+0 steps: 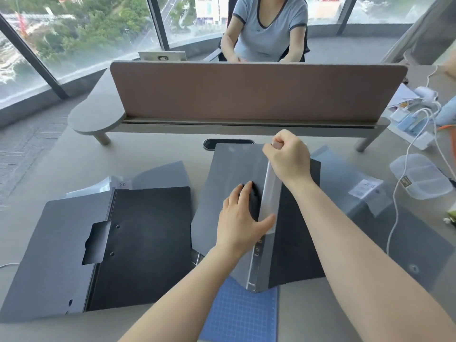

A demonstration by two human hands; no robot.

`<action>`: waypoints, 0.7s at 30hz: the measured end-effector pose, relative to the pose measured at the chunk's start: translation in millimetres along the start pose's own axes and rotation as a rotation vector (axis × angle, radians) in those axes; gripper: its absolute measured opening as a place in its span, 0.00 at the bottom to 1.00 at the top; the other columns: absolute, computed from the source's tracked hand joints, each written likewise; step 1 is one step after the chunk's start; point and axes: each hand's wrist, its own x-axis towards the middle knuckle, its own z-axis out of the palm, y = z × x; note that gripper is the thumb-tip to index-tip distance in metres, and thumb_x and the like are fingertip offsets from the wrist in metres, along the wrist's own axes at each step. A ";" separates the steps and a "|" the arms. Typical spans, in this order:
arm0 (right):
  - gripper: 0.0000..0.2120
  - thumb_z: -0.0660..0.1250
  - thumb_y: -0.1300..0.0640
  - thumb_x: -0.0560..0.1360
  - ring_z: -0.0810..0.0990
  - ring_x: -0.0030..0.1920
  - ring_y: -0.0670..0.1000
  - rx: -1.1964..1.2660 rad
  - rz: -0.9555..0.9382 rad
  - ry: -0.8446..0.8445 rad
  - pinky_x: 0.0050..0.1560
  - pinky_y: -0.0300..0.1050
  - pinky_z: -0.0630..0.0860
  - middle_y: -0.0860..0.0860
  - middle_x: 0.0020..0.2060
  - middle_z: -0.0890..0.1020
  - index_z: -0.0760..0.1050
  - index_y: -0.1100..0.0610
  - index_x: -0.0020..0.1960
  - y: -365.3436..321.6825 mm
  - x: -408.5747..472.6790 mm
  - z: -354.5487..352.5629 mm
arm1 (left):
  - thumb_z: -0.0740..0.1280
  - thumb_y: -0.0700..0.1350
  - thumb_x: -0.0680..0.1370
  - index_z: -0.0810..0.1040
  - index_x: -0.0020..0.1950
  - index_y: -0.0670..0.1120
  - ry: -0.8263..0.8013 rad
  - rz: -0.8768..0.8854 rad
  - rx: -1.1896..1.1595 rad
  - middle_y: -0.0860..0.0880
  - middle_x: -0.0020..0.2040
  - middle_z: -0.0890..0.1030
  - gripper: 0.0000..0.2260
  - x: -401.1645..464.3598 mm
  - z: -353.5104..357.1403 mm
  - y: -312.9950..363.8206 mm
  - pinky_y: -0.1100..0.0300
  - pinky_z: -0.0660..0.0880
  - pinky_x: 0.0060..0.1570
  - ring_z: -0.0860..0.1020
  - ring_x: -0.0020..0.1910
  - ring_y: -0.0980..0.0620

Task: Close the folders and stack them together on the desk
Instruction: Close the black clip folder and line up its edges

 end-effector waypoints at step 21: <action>0.03 0.68 0.56 0.76 0.73 0.33 0.46 0.425 -0.378 -0.086 0.41 0.43 0.77 0.45 0.49 0.74 0.75 0.52 0.48 -133.3 -47.3 -18.6 | 0.65 0.46 0.79 0.59 0.33 0.52 0.513 0.108 -0.300 0.53 0.27 0.65 0.19 -8.0 -91.9 26.8 0.57 0.62 0.29 0.62 0.27 0.51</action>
